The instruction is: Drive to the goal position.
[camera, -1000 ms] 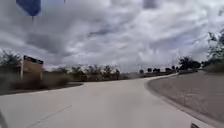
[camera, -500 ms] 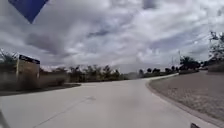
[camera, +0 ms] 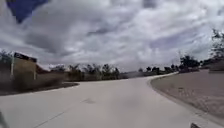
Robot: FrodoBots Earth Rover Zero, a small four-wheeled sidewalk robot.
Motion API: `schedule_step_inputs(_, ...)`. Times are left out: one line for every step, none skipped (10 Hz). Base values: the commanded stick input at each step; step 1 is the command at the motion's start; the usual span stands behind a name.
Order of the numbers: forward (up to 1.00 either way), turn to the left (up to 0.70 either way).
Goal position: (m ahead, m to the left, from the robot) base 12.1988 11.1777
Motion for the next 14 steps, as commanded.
schedule_step_inputs(0.69, 0.01)
schedule_step_inputs(0.69, 0.01)
schedule_step_inputs(0.69, 0.01)
schedule_step_inputs(0.69, 0.01)
schedule_step_inputs(0.69, 0.01)
schedule_step_inputs(0.69, 0.01)
schedule_step_inputs(0.69, 0.01)
schedule_step_inputs(0.69, 0.01)
schedule_step_inputs(0.69, 0.01)
schedule_step_inputs(0.69, 0.01)
schedule_step_inputs(0.69, 0.01)
schedule_step_inputs(0.69, 0.01)
schedule_step_inputs(0.69, 0.01)
schedule_step_inputs(0.69, 0.01)
